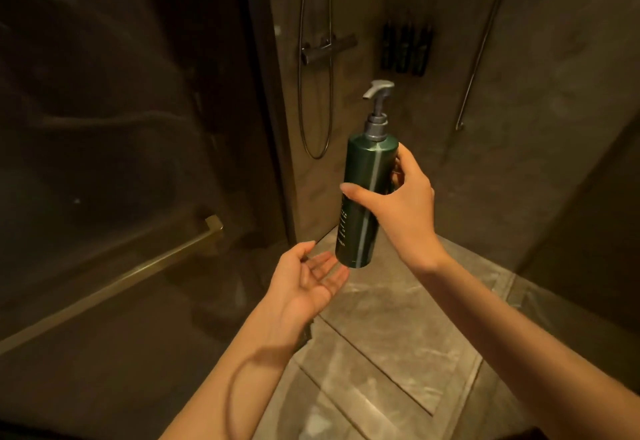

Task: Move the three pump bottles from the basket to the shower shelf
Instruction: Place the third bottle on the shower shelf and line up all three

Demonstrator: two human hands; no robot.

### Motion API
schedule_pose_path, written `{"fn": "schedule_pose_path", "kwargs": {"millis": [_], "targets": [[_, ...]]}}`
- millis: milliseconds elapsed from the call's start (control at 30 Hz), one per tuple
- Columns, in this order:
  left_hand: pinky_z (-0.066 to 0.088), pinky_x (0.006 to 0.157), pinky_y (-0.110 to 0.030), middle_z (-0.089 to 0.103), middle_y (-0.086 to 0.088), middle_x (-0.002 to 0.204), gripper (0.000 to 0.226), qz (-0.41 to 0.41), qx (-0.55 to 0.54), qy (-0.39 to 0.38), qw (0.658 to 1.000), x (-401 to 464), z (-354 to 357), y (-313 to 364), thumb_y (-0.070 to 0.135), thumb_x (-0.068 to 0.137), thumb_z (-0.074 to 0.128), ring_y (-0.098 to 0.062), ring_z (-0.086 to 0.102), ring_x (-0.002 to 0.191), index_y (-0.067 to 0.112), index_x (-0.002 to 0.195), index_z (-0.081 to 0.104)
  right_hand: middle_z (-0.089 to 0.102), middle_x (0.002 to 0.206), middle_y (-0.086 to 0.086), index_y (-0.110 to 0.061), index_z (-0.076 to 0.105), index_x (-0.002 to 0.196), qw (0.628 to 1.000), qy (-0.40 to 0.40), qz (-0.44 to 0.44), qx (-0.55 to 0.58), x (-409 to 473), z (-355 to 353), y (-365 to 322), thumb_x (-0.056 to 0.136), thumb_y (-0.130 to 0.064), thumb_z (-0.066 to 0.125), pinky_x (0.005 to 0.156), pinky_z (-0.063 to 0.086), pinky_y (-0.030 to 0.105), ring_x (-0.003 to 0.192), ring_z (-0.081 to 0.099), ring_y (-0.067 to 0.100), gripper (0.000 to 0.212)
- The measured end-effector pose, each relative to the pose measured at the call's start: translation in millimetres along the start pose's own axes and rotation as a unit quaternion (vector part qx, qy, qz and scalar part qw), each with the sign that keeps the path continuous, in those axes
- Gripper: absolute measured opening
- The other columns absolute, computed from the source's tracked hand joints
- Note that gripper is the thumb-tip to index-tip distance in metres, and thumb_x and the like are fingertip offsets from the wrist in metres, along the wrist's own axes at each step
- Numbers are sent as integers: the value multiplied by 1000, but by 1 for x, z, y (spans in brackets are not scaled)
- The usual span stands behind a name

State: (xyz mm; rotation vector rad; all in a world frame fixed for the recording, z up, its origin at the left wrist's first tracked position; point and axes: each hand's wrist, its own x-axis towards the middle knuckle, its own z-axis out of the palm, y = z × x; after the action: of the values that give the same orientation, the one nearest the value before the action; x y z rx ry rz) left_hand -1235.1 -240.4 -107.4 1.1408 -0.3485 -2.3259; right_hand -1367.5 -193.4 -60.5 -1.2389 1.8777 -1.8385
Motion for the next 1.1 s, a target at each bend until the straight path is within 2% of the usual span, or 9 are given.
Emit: {"fn": "schedule_pose_path", "kwargs": {"millis": [67, 233, 400, 567, 767, 900, 933, 1033, 1100], "targets": [[39, 103, -43, 58, -24, 119, 41, -17, 4, -9, 1000, 29, 19, 26, 23, 96, 43, -36, 48, 126, -8, 122, 47, 65, 107, -17, -30, 52, 125, 1000, 21, 3, -7, 39, 8, 7, 61, -29, 86, 91, 52, 28, 99, 60, -3, 73], [36, 109, -43, 60, -20, 124, 41, -44, 71, -61, 995, 103, 67, 77, 26, 95, 44, -32, 56, 117, -3, 122, 51, 65, 107, -12, -24, 52, 125, 997, 72, -16, -20, 124, 13, 27, 63, -29, 85, 83, 52, 19, 97, 61, 0, 71], [36, 105, -43, 62, -18, 107, 32, -70, 95, -77, 990, 172, 108, 89, 21, 95, 42, -31, 58, 98, 0, 115, 53, 64, 112, -10, -23, 50, 128, 993, 108, -2, -38, 183, 6, 70, 62, -27, 86, 88, 54, 25, 101, 61, 2, 75], [38, 101, -42, 60, -17, 98, 20, -78, 75, -73, 991, 246, 158, 101, 19, 92, 45, -30, 59, 95, 2, 99, 53, 66, 110, -11, -26, 52, 127, 993, 106, 13, -54, 263, -4, 117, 61, -30, 86, 89, 54, 34, 100, 61, 3, 74], [41, 101, -39, 57, -17, 103, 19, -28, 3, -22, 999, 335, 247, 145, 16, 91, 45, -31, 57, 96, 2, 101, 52, 65, 112, -12, -27, 51, 127, 998, 51, -7, -40, 404, -11, 160, 61, -34, 85, 93, 52, 41, 105, 61, 7, 74], [46, 87, -39, 56, -16, 95, 10, 24, -46, -16, 999, 362, 313, 181, 14, 90, 46, -30, 56, 95, 5, 89, 51, 63, 116, -16, -34, 49, 129, 999, -1, -38, -24, 497, -8, 161, 59, -42, 83, 96, 49, 44, 111, 57, 6, 78], [47, 88, -39, 57, -16, 96, 10, 39, -58, -17, 997, 366, 326, 192, 13, 90, 47, -30, 57, 96, 5, 87, 51, 63, 116, -16, -34, 49, 129, 998, -15, -51, -16, 517, -4, 158, 60, -43, 83, 96, 49, 44, 112, 57, 6, 78], [42, 102, -39, 58, -18, 105, 8, 98, -90, -14, 991, 368, 346, 227, 12, 89, 48, -32, 56, 109, 6, 84, 52, 62, 116, -16, -33, 49, 129, 994, -59, -90, 17, 568, 20, 143, 61, -44, 82, 95, 50, 42, 110, 57, 4, 77], [44, 99, -40, 59, -18, 110, 8, 148, -104, -18, 983, 366, 350, 255, 12, 87, 49, -32, 58, 111, 6, 85, 54, 62, 117, -16, -32, 49, 130, 987, -99, -113, 49, 595, 42, 128, 61, -43, 82, 95, 50, 41, 110, 56, 4, 77]]}}
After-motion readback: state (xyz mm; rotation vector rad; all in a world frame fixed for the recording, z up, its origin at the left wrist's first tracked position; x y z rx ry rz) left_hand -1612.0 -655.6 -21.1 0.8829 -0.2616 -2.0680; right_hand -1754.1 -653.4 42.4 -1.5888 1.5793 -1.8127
